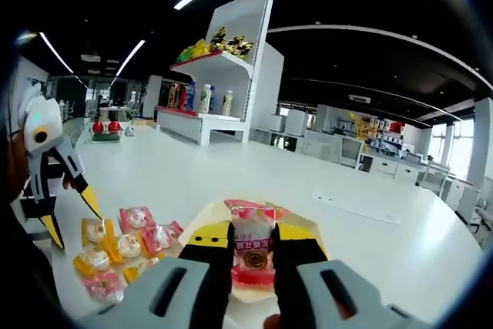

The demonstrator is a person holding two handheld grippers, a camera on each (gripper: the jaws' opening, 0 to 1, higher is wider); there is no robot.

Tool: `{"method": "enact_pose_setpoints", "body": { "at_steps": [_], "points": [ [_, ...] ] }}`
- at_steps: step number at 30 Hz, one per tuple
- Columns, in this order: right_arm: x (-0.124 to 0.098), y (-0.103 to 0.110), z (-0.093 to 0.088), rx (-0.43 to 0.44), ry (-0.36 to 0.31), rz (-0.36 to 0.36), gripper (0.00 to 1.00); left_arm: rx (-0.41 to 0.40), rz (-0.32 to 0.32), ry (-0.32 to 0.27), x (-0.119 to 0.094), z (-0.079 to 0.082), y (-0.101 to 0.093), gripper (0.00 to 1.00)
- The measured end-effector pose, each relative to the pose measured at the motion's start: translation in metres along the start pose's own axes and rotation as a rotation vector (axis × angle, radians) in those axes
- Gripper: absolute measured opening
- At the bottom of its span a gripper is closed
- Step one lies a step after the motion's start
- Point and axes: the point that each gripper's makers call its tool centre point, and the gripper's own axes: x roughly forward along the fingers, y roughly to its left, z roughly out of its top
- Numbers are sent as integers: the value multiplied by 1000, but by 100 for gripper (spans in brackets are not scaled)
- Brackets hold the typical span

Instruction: Pick up the marshmallows scattered on the table and place them into the bowl on the table

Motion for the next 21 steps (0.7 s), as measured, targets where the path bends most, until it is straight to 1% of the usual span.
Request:
{"method": "enact_pose_setpoints", "body": {
  "at_steps": [6, 10, 14, 17, 21],
  "points": [
    [4, -3, 1, -11, 6, -8, 20, 7, -3, 5, -1, 1, -3, 55],
    [6, -4, 1, -14, 10, -6, 20, 12, -2, -10, -5, 7, -3, 55],
    [9, -4, -1, -16, 18, -5, 20, 12, 4, -3, -4, 5, -2, 55],
    [11, -6, 2, 10, 10, -8, 20, 11, -5, -4, -3, 5, -4, 55],
    [13, -6, 0, 9, 12, -12, 20, 13, -12, -1, -1, 5, -5, 55]
  ]
}}
